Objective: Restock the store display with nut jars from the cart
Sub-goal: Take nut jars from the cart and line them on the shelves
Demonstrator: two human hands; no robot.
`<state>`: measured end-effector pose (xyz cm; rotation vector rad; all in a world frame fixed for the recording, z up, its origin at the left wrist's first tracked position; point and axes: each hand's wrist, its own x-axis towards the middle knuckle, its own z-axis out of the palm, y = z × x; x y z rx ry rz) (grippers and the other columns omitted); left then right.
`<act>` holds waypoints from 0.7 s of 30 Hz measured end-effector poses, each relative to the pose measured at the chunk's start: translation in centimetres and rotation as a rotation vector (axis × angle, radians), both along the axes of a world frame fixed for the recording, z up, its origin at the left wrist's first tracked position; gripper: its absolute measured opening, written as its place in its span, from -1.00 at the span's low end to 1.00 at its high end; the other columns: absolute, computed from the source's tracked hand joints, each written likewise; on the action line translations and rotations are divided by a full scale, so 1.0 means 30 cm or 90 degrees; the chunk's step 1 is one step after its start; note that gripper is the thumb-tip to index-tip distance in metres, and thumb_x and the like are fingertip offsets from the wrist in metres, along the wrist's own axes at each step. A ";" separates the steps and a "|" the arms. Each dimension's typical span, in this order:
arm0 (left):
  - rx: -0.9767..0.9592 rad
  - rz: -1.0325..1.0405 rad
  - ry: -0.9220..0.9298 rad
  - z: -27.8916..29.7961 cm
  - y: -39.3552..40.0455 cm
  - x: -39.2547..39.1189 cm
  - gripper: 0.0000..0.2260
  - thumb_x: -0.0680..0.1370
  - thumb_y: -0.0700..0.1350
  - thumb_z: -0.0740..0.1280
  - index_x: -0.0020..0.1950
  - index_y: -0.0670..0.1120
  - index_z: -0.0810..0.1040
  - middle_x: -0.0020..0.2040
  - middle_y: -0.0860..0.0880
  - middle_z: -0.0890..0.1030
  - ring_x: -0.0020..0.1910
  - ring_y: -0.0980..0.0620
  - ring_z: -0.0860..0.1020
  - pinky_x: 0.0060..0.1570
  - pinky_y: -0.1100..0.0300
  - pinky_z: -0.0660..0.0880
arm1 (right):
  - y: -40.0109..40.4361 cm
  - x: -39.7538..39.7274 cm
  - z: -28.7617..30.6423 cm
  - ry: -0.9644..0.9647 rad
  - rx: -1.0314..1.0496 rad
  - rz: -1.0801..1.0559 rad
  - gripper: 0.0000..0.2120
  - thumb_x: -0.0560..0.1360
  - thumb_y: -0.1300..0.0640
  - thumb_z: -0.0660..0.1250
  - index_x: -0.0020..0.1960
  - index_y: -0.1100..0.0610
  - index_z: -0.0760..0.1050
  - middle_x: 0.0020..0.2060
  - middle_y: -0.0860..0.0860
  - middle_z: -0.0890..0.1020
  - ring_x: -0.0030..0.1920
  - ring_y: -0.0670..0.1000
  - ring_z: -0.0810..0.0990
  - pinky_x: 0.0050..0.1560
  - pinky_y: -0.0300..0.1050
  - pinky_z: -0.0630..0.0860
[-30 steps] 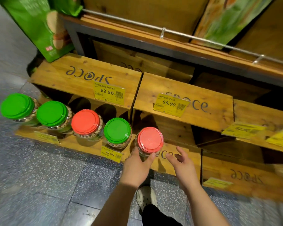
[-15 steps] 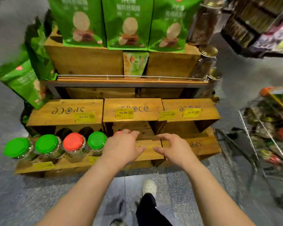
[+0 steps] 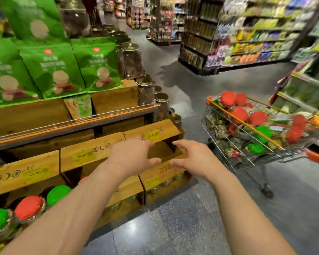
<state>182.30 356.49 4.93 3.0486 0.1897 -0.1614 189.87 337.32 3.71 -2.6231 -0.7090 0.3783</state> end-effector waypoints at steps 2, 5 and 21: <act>0.002 -0.033 -0.005 0.037 -0.148 0.059 -0.40 0.51 0.46 0.22 0.47 0.22 0.40 0.38 0.06 0.53 0.27 -0.04 0.56 0.07 0.00 0.61 | -0.163 0.039 0.041 -0.008 0.002 -0.021 -0.34 0.46 -0.19 0.49 0.50 -0.15 0.38 0.38 0.00 0.53 0.34 0.06 0.52 0.32 -0.04 0.46; -0.012 -0.086 -0.003 0.081 -0.372 0.144 -0.41 0.52 0.44 0.23 0.48 0.20 0.41 0.37 0.01 0.53 0.29 -0.06 0.55 0.10 0.00 0.57 | -0.399 0.091 0.092 -0.007 0.017 -0.059 -0.36 0.46 -0.16 0.51 0.49 -0.13 0.41 0.38 -0.01 0.54 0.34 0.03 0.53 0.31 -0.09 0.45; -0.072 -0.188 -0.028 0.132 -1.063 0.603 -0.33 0.51 0.44 0.26 0.55 0.18 0.33 0.49 0.06 0.42 0.42 0.02 0.45 0.26 -0.03 0.53 | -1.173 0.363 0.164 0.019 0.114 -0.243 -0.33 0.47 -0.17 0.51 0.51 -0.15 0.36 0.41 -0.05 0.51 0.37 0.01 0.49 0.28 -0.07 0.43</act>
